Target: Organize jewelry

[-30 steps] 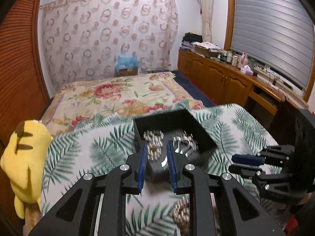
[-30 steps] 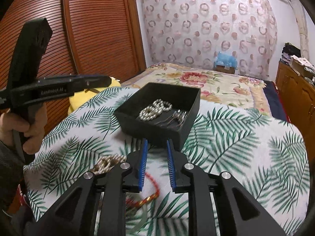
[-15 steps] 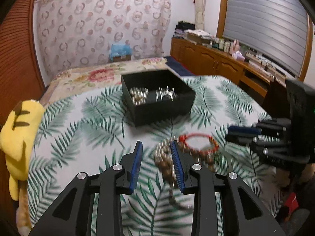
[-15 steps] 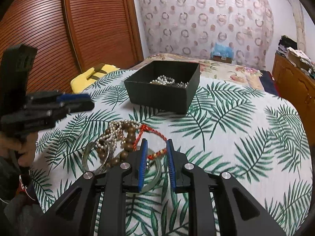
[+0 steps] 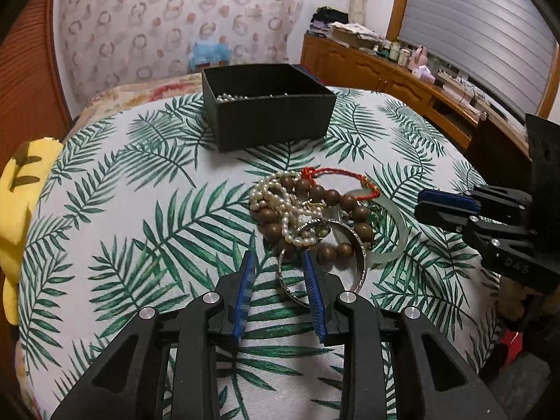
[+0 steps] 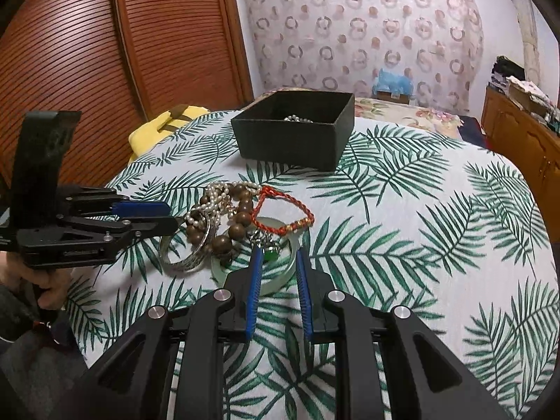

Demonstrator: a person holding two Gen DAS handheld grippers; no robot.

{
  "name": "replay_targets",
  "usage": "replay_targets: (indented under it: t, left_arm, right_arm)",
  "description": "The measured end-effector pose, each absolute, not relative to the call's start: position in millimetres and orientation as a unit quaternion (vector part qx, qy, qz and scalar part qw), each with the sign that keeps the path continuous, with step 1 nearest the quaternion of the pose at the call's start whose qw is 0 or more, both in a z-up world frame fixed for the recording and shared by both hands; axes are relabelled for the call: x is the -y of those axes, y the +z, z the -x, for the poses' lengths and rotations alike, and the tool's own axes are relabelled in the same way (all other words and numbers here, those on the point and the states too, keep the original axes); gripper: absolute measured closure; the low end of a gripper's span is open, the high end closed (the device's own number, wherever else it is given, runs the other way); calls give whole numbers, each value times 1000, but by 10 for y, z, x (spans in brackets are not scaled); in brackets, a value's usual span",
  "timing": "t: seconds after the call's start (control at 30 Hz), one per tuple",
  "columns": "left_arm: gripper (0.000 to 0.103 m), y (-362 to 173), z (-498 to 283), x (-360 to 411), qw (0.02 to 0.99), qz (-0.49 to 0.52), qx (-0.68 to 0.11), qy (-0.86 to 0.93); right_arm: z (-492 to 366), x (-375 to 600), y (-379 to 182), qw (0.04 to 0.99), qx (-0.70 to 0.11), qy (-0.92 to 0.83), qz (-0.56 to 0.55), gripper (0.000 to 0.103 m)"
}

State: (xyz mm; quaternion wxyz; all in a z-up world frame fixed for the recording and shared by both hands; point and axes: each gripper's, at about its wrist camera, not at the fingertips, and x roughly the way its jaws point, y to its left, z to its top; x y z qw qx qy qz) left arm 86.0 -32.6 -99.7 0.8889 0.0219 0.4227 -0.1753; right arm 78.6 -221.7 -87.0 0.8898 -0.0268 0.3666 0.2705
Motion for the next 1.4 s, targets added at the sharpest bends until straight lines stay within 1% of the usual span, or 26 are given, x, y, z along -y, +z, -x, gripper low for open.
replay_targets:
  t: [0.03,0.07,0.1,0.13,0.17,0.23,0.37,0.43,0.97,1.4]
  left_arm:
    - [77,-1010,-862,345,888,-24,-425,-175]
    - [77,-1018,-862,363,887,-27,-427,-174]
    - [78,-1032,-859,384,886,-32,-429,-172]
    - [84,-1044,-861,395,885,-35,-431,-171]
    - [87,-1063,-871,399,883,-37,-436,-171]
    - [88,-1073,-864,412,885,-41,-433,-166]
    - [97,-1072,-853,425,886,-47,-431,-162]
    - [99,-1052,-835,415,889,-45,-426,-161]
    - [99,-823,-684,382,899,-9,-392,-194]
    - [99,-753,-707,152,912,2,-373,-168]
  right_arm:
    - [-769,2235,-880,891,-365,269,26,78]
    - [-764,2248,-890,892,-365,265,25,73]
    - [-766,2259,-895,893,-365,262,25,72]
    - [-760,2279,-908,893,-366,262,23,72]
    - [-753,2293,-914,893,-366,261,22,72]
    - [-742,2324,-922,894,-364,260,19,72]
    - [-755,2351,-931,893,-364,263,8,72]
    - [-754,2366,-927,894,-363,263,4,72]
    - [-740,2336,-929,895,-364,257,14,72]
    - [-852,2106,-804,892,-359,270,51,72]
